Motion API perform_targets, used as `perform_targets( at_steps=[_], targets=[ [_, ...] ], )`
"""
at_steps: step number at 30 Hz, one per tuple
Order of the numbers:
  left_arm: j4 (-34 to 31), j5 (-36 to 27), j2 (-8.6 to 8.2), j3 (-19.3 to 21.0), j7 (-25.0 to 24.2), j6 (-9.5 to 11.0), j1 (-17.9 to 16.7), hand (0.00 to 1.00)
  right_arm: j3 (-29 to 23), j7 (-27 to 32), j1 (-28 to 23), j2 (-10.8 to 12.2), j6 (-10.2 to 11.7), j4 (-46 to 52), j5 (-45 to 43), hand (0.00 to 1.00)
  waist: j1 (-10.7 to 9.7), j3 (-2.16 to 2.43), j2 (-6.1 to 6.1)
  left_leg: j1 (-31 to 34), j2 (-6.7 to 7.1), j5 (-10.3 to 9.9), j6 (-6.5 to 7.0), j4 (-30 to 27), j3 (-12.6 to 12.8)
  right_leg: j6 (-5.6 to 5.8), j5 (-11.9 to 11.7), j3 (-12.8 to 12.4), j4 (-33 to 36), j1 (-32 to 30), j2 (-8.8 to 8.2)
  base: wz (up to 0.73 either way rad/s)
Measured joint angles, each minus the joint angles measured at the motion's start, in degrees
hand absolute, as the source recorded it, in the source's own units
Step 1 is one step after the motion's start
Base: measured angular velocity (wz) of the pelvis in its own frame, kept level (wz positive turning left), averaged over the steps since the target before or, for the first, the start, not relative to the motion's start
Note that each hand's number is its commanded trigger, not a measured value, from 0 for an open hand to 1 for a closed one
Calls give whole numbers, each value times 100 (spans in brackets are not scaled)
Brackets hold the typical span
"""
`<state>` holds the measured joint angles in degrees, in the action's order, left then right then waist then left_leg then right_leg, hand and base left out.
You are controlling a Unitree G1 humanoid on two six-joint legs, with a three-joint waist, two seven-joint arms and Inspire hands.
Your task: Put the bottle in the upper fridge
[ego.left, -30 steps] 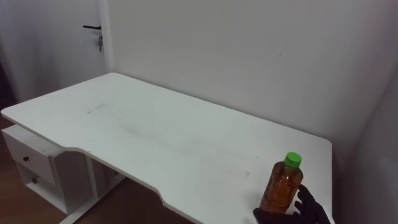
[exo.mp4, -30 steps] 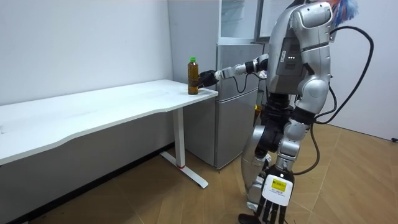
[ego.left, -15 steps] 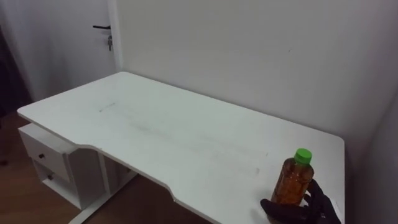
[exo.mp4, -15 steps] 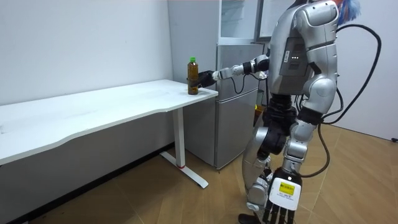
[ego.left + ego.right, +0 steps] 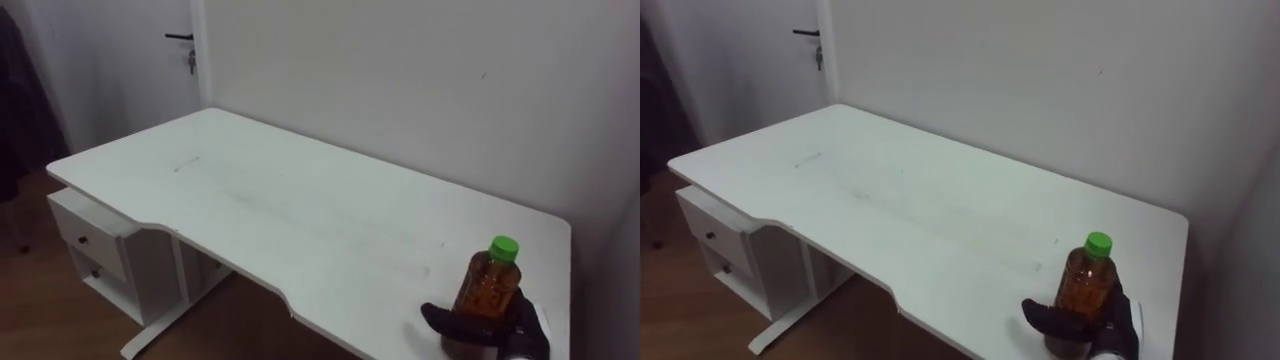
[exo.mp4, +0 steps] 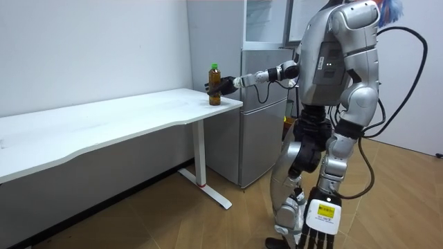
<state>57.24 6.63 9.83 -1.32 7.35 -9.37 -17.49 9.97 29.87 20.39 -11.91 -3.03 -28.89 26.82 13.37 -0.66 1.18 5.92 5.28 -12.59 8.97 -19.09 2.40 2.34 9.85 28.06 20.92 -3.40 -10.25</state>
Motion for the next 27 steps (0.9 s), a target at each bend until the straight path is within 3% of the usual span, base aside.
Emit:
perform_targets(
  at_steps=[1, 2, 4, 10, 17, 27],
  targets=[
    [0, -40, 1, -2, 14, 0, 2, 0, 0, 12, 11, -1, 0, 0, 0, 0, -6, 1, -2, 31, 10, 0, 1, -21, -33, 0, 0, -6, 3, -1, -1, 10],
    [0, -109, -2, -20, 89, 0, 0, 0, -5, 28, 22, -8, -2, 0, 0, 55, -15, 5, -2, 45, 15, 3, 7, -33, -48, 1, 1, 6, 12, -7, -12, 11],
    [4, -155, -9, -64, 143, -7, -6, 0, -6, 24, 40, -35, -6, 0, 0, 100, -7, 5, -8, 45, 25, 10, 19, -33, -48, 6, 4, 23, 97, -53, -49, 6],
    [9, -155, -4, -135, 258, -26, -22, 0, 2, -1, 40, -49, -22, -28, 41, 100, 22, -1, -12, 45, 59, 23, 43, -29, -93, 7, 5, -153, 234, -135, -83, 1],
    [-14, -152, 14, -229, 252, -13, -28, 0, 4, -10, 41, -119, -21, -229, 96, 100, 118, -8, 69, 36, 59, 24, 43, -26, -129, 8, 5, -133, 287, -157, -100, 3],
    [-5, -138, -17, -138, 215, 22, -35, 0, -58, -298, 39, -202, 7, -185, 531, 100, 49, -22, 43, 45, 61, 19, 49, -36, -111, 20, 2, -91, 147, -71, -75, 0]
  ],
)
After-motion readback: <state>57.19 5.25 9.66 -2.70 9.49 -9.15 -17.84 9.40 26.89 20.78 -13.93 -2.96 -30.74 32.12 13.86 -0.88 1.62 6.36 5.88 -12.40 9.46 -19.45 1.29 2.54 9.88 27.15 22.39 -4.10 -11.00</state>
